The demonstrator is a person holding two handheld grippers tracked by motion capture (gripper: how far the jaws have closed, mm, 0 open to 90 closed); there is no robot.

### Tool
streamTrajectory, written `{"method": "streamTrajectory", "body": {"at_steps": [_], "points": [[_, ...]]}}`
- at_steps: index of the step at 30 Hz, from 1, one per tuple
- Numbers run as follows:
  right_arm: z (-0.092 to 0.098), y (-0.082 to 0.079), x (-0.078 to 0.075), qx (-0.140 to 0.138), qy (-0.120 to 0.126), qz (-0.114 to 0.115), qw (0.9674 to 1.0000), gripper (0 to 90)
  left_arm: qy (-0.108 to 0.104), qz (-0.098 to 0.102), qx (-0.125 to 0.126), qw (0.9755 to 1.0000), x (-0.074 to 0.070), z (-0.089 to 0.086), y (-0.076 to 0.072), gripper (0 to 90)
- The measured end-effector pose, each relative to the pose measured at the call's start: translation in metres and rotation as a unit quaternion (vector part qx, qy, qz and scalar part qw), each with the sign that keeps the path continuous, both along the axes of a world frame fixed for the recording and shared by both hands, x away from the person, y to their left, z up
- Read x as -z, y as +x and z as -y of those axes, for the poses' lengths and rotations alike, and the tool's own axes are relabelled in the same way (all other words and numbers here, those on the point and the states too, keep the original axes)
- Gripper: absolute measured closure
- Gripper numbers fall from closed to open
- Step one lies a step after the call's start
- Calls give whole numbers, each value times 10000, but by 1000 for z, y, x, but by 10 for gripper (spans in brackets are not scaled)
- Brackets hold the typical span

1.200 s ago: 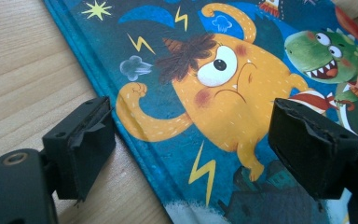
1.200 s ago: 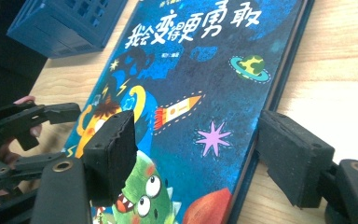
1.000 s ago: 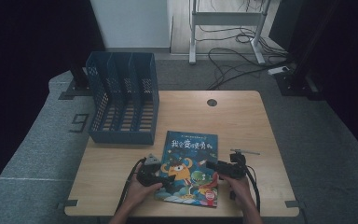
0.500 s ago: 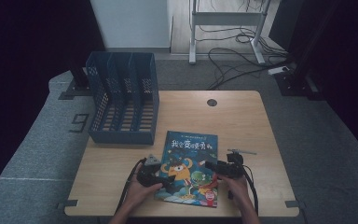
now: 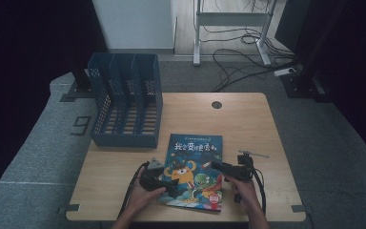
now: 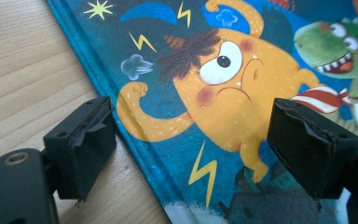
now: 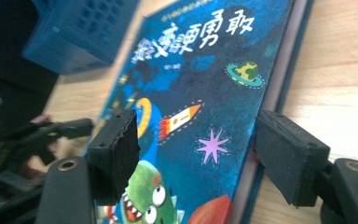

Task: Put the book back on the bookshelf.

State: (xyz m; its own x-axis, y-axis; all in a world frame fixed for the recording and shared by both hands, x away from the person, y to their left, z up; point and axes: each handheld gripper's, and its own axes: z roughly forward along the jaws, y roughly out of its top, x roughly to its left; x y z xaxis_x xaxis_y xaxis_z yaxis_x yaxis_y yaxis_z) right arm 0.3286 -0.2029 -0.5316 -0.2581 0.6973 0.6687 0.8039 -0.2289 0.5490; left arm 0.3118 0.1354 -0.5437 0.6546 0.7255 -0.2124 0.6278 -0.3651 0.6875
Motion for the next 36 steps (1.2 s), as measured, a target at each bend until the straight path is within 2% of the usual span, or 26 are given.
{"method": "streamTrajectory", "body": {"at_steps": [4,6,10,14,15,16,17,19,20,26,36], "points": [[6,-2,-6,-36,518,72,9986,319,-167,-104,-31,9998,0,-3,2,142],[6,-3,-7,-62,601,96,9981,324,-191,-121,-37,9997,0,-4,2,142],[6,-2,-5,-96,617,48,9980,326,-153,-98,-47,9998,0,-4,2,142],[7,-2,-4,-138,777,-7,9969,340,-192,-130,-45,9997,-1,-5,2,141],[7,-2,-3,-191,845,-36,9962,375,-259,-163,-59,9995,-1,-6,3,140],[5,-1,-2,-383,1052,-130,9936,377,-314,-198,-59,9993,0,-7,3,138],[0,-2,-1,-460,1093,-127,9929,385,-314,-212,-48,9993,0,-8,4,139],[-8,-3,-4,-342,725,-25,9968,386,-312,-205,-46,9993,0,-8,3,143],[-11,-2,-4,-338,597,42,9976,395,-311,-206,-43,9993,0,-8,3,143],[-15,1,2,-256,22,265,9993,438,-184,-132,-19,9997,0,-6,2,144],[-16,14,7,-231,-132,480,9985,503,-201,-140,-8,9997,-1,-6,2,146]]}}
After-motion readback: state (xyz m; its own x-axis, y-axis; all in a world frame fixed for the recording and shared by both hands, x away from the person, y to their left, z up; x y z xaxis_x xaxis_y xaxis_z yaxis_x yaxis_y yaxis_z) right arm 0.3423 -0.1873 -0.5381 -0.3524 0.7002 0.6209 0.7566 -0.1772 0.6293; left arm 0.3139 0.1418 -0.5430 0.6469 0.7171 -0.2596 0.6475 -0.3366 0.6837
